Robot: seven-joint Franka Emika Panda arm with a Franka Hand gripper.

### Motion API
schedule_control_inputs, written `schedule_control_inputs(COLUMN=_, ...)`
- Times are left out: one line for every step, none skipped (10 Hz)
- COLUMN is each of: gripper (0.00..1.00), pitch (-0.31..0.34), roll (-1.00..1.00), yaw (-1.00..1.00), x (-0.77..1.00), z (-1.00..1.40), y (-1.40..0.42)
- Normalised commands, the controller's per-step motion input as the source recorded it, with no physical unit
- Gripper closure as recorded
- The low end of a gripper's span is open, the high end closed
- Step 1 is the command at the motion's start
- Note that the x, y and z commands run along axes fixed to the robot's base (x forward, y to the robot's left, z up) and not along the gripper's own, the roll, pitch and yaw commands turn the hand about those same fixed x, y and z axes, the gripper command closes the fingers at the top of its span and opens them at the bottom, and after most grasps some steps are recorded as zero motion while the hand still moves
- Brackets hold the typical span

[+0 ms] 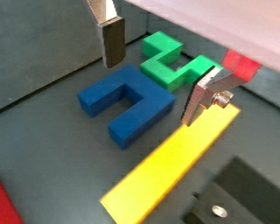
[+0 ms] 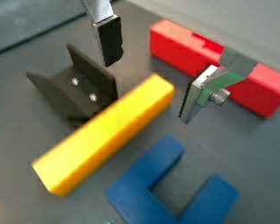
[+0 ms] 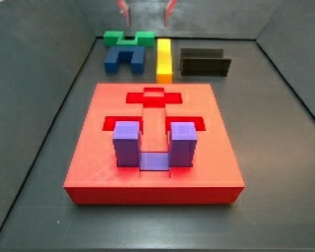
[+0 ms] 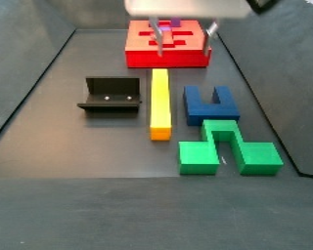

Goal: Pick up the blue object. Move up. Place the blue object on the fixture. Regrasp the blue object. Move to above the board. Insert the blue object.
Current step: Pick up the blue object.

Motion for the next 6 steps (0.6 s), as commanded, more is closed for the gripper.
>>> schedule_control_inputs(gripper=0.0, pitch=-0.23, roll=0.0, yaw=0.0, x=-0.39, z=-0.7, y=0.04)
schedule_control_inputs(gripper=0.0, pitch=-0.207, roll=-0.03, yaw=0.0, x=-0.25, z=-0.62, y=0.0)
schedule_control_inputs(gripper=0.0, pitch=-0.194, roll=-0.06, yaw=0.0, x=-0.03, z=-0.47, y=0.0)
schedule_control_inputs(gripper=0.0, pitch=-0.131, roll=-0.01, yaw=0.0, x=0.08, z=-0.4, y=0.0)
schedule_control_inputs(gripper=0.0, pitch=-0.106, roll=0.0, yaw=0.0, x=0.1, z=-0.43, y=0.0)
schedule_control_inputs(gripper=0.0, pitch=-0.103, roll=0.0, yaw=0.0, x=-0.08, z=-0.35, y=0.0)
